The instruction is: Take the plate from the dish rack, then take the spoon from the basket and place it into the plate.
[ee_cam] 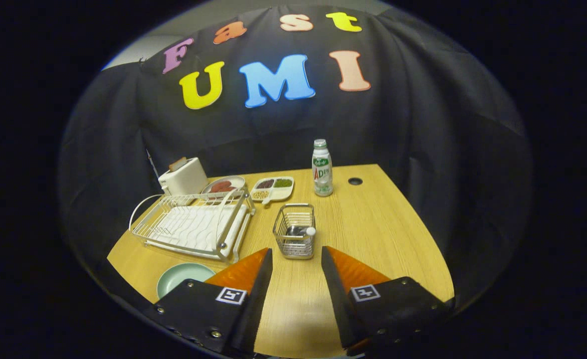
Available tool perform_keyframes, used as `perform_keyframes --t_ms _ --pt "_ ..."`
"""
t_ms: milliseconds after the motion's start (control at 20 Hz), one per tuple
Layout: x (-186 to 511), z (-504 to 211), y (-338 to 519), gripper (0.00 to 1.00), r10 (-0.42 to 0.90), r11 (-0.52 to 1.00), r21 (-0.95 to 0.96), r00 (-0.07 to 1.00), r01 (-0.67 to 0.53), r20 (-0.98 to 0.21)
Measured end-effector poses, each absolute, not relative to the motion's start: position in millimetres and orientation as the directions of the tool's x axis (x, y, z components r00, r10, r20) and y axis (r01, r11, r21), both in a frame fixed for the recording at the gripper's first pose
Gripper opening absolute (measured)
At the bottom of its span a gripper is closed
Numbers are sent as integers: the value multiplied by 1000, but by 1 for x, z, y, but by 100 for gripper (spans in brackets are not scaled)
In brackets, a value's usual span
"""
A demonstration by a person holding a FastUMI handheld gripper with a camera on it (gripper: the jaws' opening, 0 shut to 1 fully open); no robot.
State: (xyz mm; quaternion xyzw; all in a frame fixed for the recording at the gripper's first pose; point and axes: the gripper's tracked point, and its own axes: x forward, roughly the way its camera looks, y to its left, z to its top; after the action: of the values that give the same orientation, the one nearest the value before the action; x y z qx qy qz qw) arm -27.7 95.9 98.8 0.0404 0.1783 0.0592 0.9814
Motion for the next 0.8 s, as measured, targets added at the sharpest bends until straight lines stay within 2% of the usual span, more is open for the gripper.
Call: perform_keyframes --t_ms 200,450,600,800 --pt "-5 134 80 62 64 997 -37 992 -68 -104" --pt "27 125 93 62 80 996 -47 997 -81 -21" --pt "51 101 86 62 38 999 -20 999 -39 -12" --pt "82 72 87 62 51 998 34 998 -50 -25"
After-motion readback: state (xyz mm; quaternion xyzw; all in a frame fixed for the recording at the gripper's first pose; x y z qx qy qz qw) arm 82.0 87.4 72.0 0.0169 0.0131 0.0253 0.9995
